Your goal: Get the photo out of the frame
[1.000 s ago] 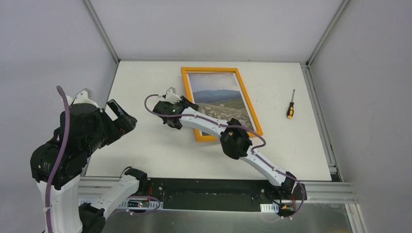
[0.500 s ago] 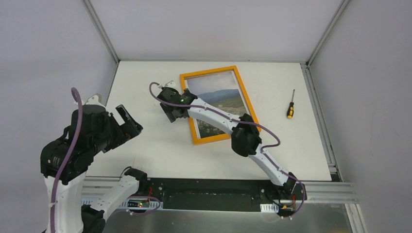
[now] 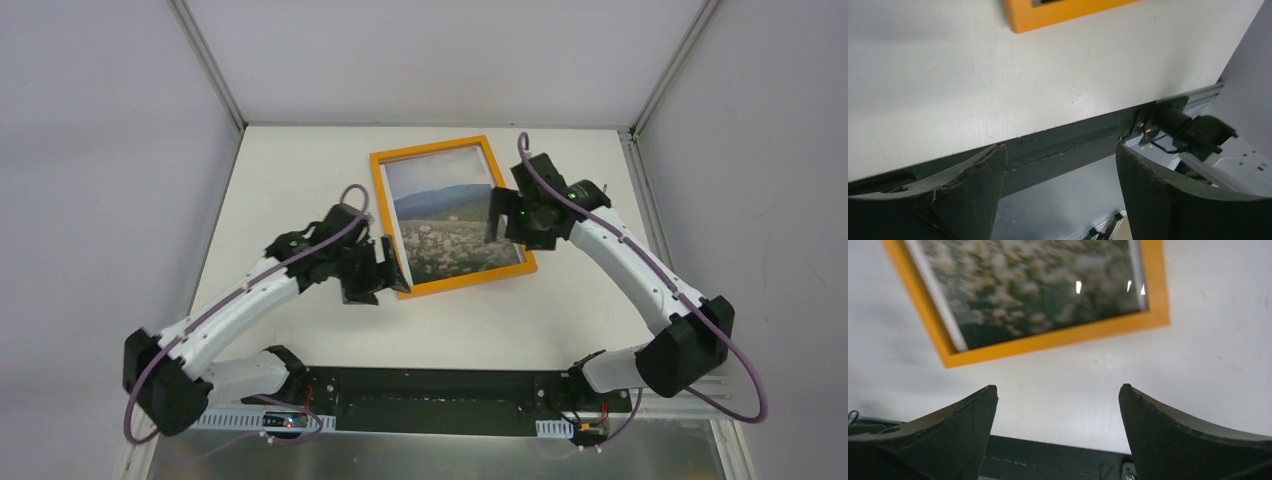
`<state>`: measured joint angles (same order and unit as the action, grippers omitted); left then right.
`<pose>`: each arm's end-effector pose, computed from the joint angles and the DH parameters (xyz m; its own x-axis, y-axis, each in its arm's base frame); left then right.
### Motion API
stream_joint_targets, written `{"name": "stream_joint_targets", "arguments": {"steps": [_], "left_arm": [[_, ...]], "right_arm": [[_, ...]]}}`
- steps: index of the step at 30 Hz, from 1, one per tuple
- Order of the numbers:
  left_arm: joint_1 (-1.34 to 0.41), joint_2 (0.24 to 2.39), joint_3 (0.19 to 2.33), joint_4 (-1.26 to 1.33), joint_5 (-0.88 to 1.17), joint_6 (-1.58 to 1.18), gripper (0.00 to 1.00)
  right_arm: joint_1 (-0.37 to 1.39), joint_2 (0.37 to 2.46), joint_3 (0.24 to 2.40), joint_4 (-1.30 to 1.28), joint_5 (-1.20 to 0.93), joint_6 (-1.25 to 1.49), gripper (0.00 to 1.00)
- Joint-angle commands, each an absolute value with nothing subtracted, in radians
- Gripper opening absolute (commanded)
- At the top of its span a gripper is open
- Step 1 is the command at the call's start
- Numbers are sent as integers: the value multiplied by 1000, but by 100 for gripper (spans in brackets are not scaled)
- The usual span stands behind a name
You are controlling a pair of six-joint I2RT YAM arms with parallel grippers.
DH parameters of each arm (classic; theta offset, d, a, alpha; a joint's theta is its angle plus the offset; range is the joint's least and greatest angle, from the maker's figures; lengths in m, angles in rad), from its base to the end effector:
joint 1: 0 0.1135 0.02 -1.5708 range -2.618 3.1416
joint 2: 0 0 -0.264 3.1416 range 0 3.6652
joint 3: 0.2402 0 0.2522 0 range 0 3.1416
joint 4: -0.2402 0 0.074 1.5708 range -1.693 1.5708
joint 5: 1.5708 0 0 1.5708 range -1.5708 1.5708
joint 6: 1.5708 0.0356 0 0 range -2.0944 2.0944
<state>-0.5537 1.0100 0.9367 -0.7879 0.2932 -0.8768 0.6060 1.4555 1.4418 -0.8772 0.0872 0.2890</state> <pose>0.1636 -0.1132 0.2970 -0.9228 -0.2947 -0.2482 -0.0716 0.7641 -0.6411 0.2518 0.1707 0.3473 -0.7615 -0.1823 -0.6219 -0.3186 0.9410 0.1143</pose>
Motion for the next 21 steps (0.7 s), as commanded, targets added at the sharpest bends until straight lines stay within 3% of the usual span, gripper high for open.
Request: {"name": "stream_joint_targets", "arguments": {"steps": [1,5,10,15,21], "left_arm": [[-775,1215,961,-511,256,-889,77],[-886,1445,966,-398,222,-913,65],[-907,1668,995,-278,281,-976,50],[-885,1725,1009,-283,231,-973,42],[-791,1713,959,-316,182,-961,37]], "right_arm": [[478,1316,1168,-908,-46,341,91],[457,1202,961,-828,-86,395,85],[470,1207,788,-675,-142,476,69],[518,1311,744,-562,-123,457,55],[539,1433,795,-478,-95,450,47]]}}
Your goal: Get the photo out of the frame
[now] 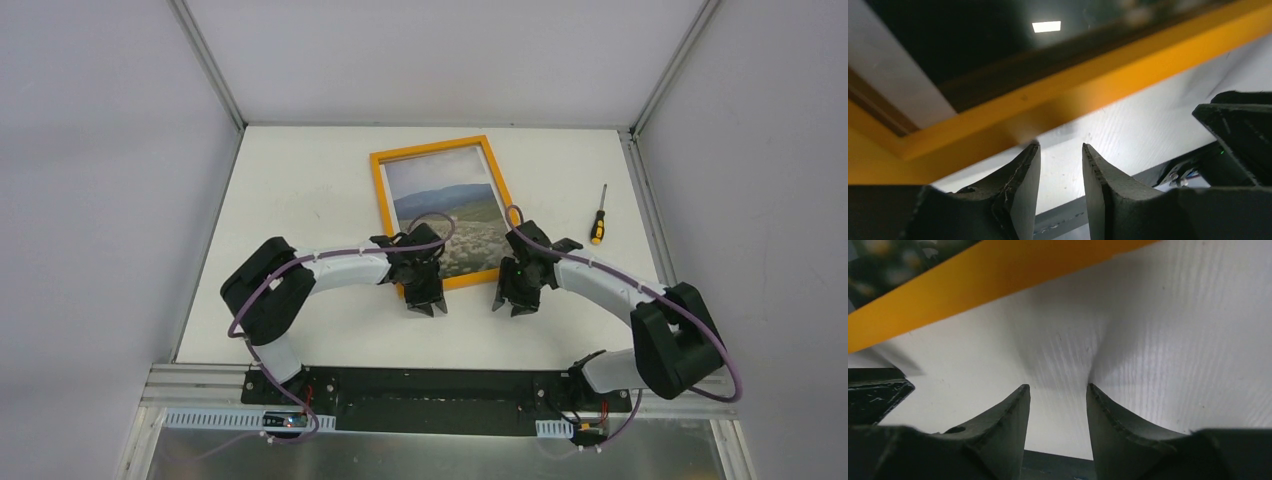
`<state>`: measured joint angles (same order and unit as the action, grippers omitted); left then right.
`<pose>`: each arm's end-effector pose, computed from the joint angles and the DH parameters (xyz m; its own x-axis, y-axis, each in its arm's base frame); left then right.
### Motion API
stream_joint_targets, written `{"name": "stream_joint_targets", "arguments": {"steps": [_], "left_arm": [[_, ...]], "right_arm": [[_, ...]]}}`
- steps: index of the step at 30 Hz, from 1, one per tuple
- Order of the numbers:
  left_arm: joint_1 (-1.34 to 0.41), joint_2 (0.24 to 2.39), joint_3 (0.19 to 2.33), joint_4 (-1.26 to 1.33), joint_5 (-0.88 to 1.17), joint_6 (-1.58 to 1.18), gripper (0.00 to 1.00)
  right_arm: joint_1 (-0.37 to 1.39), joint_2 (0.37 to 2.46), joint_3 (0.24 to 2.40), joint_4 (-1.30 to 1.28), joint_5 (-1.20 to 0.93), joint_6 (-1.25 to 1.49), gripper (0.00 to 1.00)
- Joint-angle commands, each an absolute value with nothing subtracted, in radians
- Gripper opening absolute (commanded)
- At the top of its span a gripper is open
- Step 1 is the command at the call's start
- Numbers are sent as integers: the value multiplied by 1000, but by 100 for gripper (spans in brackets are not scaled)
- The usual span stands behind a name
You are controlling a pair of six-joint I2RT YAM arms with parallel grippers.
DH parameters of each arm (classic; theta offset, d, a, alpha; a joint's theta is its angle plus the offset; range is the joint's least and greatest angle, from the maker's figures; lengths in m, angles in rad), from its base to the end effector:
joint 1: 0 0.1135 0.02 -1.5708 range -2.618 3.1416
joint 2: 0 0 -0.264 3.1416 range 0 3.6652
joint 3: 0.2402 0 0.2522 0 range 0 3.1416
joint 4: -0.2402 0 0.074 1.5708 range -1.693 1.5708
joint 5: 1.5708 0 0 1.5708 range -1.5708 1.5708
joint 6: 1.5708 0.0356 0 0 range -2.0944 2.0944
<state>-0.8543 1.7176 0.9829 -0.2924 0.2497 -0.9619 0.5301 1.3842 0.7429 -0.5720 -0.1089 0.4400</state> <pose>0.2145 -0.2597 0.1621 -0.9897 -0.0738 -0.1224 0.0049 0.8382 -0.5453 0.2064 0.1254 0.1720 -0.9593 -0.0714 -0.2732 -0.1402 0.9603 0.2412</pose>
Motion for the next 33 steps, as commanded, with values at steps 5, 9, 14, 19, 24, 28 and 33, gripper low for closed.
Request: {"name": "stream_joint_targets", "arguments": {"steps": [5,9,14,19,24,28,33], "left_arm": [[-713,1705,956,-336,165,-889,35],[-647,1722,983,-363,169,-853,35],[-580,1749,1026,-394,176,-802,35],[-536,1787,1079,-423,184,-758,35],[-503,1821,1132,-450,177,-726,35],[-462,1835,1152,-458,183,-711,34],[-427,1847,1185,-474,192,-681,34]], "right_arm": [[554,1502,836,-434,-85,454,47],[556,1584,888,-429,-88,436,47],[556,1667,952,-437,-78,417,48],[556,1738,1020,-456,-62,382,50],[556,1799,1077,-468,-50,360,50],[555,1833,1122,-483,-34,349,51],[555,1873,1168,-500,-21,333,52]]}}
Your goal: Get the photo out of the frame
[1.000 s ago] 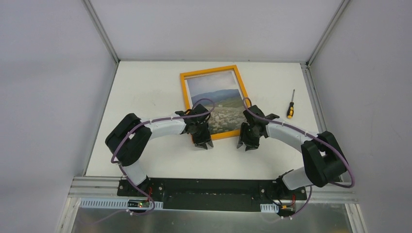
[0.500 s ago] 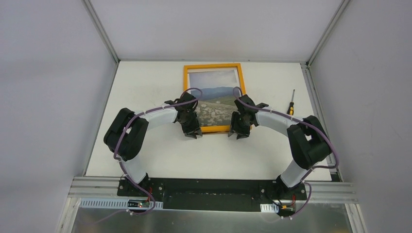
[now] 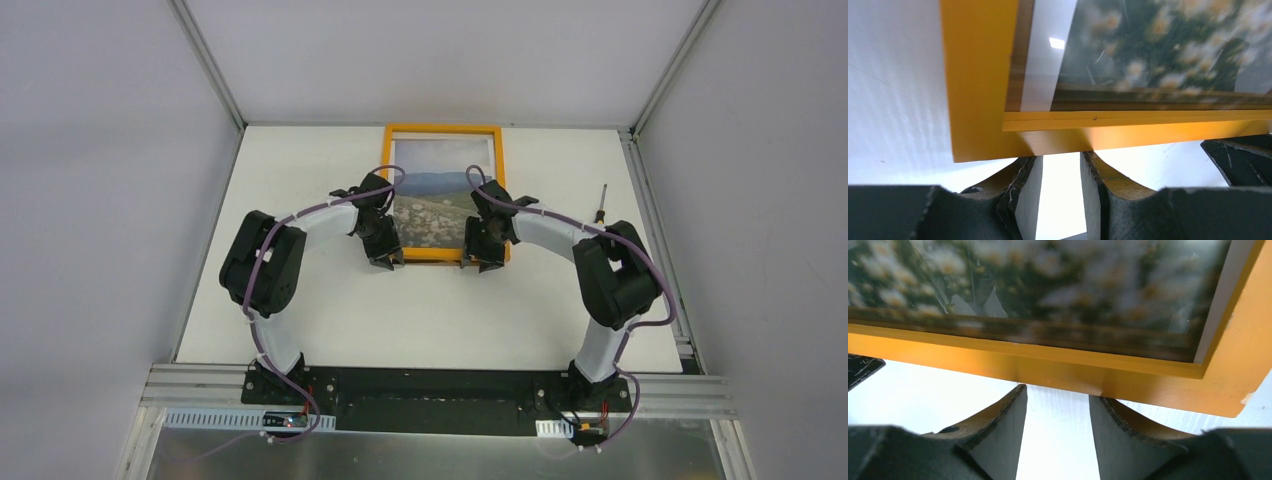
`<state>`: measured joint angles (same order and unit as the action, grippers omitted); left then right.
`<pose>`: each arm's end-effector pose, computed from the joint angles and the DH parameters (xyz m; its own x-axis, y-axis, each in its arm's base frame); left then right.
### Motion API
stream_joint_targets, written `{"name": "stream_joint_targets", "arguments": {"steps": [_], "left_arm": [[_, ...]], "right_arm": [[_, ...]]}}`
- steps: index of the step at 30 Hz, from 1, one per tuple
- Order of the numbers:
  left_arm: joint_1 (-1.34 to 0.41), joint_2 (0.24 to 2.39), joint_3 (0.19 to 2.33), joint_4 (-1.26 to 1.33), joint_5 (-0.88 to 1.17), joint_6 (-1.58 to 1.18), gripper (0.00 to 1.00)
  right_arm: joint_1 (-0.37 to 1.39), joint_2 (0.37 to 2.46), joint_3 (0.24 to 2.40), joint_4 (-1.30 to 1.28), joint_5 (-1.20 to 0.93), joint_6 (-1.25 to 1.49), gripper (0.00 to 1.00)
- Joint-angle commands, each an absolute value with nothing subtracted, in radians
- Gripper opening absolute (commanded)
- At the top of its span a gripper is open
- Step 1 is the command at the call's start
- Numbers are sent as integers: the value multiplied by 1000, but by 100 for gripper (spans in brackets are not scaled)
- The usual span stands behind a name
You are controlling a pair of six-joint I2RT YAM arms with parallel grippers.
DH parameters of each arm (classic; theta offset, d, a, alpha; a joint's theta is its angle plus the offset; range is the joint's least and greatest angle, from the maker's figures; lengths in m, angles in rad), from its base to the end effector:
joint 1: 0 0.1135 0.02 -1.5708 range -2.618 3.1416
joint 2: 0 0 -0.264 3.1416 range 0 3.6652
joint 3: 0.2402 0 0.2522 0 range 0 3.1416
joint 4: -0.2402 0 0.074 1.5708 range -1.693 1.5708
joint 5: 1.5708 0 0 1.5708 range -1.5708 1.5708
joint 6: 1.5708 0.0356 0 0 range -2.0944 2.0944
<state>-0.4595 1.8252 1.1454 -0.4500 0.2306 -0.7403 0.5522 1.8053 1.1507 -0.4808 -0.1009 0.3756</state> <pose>0.3200 -0.1674 0.1634 -0.9486 -0.2633 -0.1757 -0.1634 0.8828 -0.4405 0.3032 0.1910 0.1695 -0.9228 -0.1399 -0.3589 -0.2360 0.9417 0.2397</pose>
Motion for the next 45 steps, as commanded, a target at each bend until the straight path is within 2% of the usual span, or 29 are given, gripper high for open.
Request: {"name": "stream_joint_targets", "arguments": {"steps": [1,8,12,15,20,23,25,30,34,45], "left_arm": [[-423,1852,1194,-474,201,-678,34],[-415,1892,1248,-494,225,-653,34],[-415,1805,1187,-497,258,-666,36],[-416,1685,1106,-497,319,-678,46],[-415,1489,1040,-527,404,-637,77],[-403,1456,1094,-565,361,-589,88],[-376,1495,1163,-567,339,-566,90],[-296,1683,1376,-590,319,-515,92],[-235,1828,1506,-593,328,-488,92],[-173,2038,1600,-594,388,-395,89]], "right_arm": [[554,1880,1175,-502,-15,330,53],[547,1910,1211,-518,-8,318,55],[550,1867,1220,-576,-43,315,57],[553,1760,1189,-625,-105,341,66],[536,1581,1186,-735,-104,342,82],[469,1544,1205,-731,-82,332,90],[400,1577,1240,-711,-86,338,92],[285,1759,1382,-674,-90,355,91],[227,1857,1407,-590,-135,351,87],[183,1979,1401,-457,-312,326,70]]}}
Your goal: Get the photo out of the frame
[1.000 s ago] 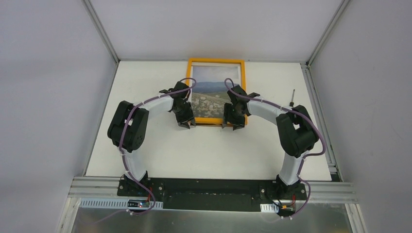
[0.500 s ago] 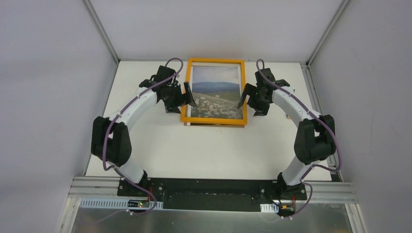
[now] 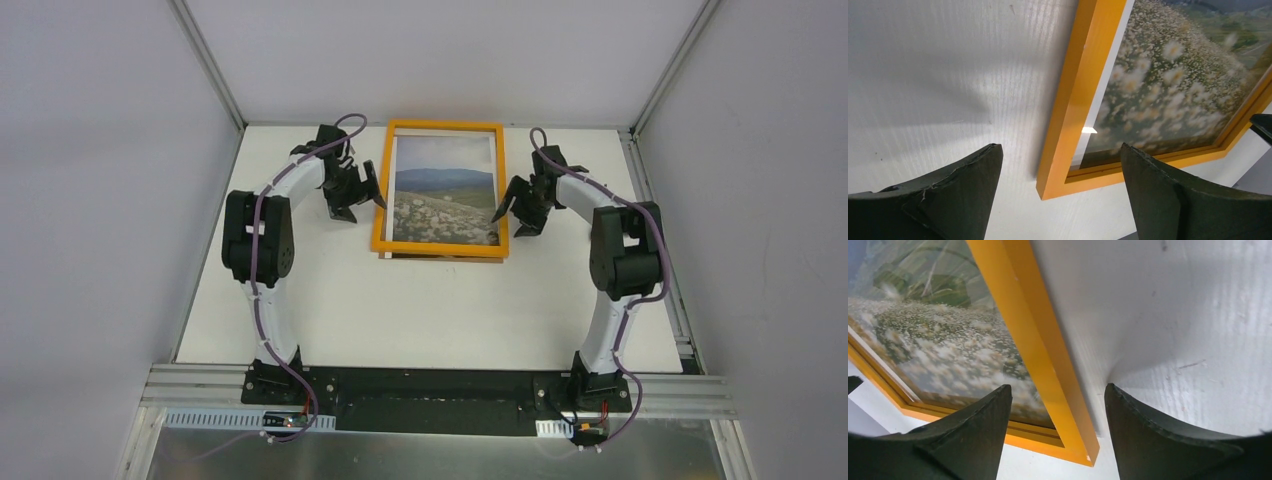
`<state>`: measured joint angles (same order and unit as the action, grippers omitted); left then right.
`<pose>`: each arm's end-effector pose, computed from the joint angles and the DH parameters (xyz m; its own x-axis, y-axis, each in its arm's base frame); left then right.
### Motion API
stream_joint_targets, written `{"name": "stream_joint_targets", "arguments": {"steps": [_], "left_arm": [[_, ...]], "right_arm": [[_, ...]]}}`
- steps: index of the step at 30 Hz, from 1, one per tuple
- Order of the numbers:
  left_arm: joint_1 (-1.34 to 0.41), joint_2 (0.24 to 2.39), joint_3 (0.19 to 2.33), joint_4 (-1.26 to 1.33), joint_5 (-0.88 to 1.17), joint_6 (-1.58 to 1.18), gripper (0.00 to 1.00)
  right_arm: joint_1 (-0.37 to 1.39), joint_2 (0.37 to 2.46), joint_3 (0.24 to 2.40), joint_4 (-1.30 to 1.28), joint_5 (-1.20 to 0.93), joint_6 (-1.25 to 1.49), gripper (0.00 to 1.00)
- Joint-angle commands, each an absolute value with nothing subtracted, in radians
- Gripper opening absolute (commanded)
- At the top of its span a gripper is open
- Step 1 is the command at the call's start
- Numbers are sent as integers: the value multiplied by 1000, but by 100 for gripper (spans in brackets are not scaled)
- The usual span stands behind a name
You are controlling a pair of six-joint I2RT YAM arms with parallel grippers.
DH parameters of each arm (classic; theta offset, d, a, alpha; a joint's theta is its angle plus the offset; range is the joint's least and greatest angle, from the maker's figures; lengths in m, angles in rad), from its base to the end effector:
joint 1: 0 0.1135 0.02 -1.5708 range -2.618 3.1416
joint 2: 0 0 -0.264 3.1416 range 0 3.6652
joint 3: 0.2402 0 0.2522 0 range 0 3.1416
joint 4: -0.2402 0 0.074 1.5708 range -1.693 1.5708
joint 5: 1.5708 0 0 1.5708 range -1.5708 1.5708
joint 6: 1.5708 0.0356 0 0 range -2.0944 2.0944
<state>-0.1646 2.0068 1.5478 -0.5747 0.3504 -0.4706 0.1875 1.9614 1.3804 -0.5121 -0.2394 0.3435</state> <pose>0.4248 -0.0830 0.2058 -0.9038 -0.2816 -0.3223 -0.0927 0.8640 -0.4949 0.3994 0.0844 0.1769 -0.9186 0.1587 -0.3620 0.0225 0.9353 0.3531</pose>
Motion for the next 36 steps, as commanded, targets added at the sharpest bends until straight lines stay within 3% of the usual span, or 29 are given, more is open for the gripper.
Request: {"name": "stream_joint_targets", "arguments": {"steps": [1,13,20,27,36], "left_arm": [[-172,2050,1602,-594,388,-389,88],[-189,2130,1620,-574,412,-426,62],[-219,2149,1626,-575,389,-451,62],[-227,2137,1663,-577,371,-463,42],[-235,2104,1757,-609,390,-490,33]], "right_arm": [[180,1989,1403,-456,-316,326,68],[170,2081,1486,-465,-326,320,50],[172,2091,1504,-480,-311,320,46],[176,2071,1530,-500,-307,314,38],[181,2018,1592,-557,-290,323,25]]}}
